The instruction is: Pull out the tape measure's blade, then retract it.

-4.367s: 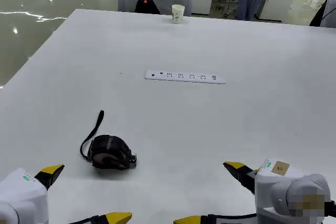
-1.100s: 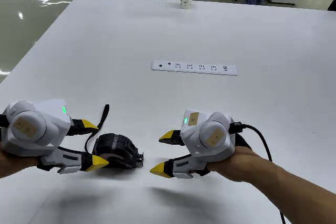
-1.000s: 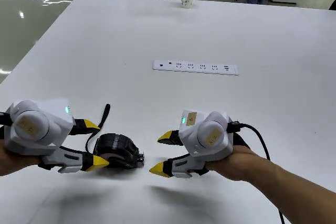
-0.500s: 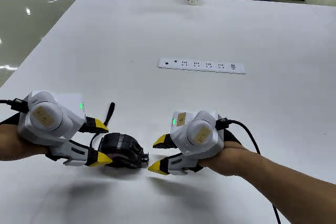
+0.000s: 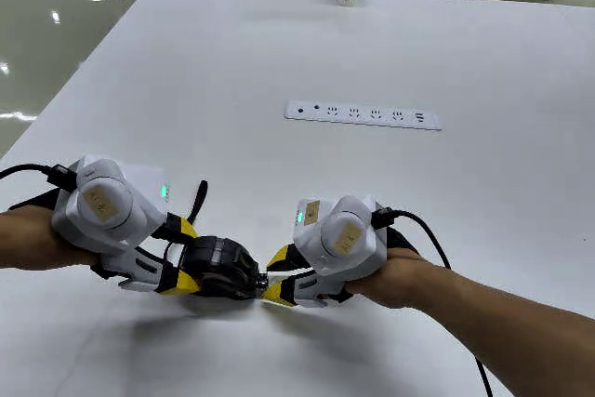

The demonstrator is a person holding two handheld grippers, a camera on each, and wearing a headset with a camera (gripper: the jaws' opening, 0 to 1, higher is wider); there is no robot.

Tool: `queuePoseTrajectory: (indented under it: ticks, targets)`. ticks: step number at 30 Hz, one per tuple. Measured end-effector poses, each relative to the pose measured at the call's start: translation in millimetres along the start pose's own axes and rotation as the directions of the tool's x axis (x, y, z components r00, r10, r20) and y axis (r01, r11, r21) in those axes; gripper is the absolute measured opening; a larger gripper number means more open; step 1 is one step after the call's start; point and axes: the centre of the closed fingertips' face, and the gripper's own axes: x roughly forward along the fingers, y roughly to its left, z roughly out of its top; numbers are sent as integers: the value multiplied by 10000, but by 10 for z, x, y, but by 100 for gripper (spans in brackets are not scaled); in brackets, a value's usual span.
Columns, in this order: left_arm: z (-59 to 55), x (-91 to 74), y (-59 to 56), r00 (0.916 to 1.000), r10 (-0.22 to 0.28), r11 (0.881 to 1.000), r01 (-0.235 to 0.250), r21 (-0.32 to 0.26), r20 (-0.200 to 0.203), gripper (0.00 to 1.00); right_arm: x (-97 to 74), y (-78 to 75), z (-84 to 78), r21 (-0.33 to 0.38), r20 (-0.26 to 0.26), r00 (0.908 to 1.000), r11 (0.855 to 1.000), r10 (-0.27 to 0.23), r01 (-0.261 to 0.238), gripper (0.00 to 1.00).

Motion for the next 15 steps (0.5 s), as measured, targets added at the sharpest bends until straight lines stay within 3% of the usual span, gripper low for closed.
queuePoseTrajectory:
  ticks: [15]
  targets:
    - [33, 19, -34, 9998, -179, 9997, 178, 140, 52, 25, 68, 3, -44, -103, -265, 9993, 9996, 258, -261, 12]
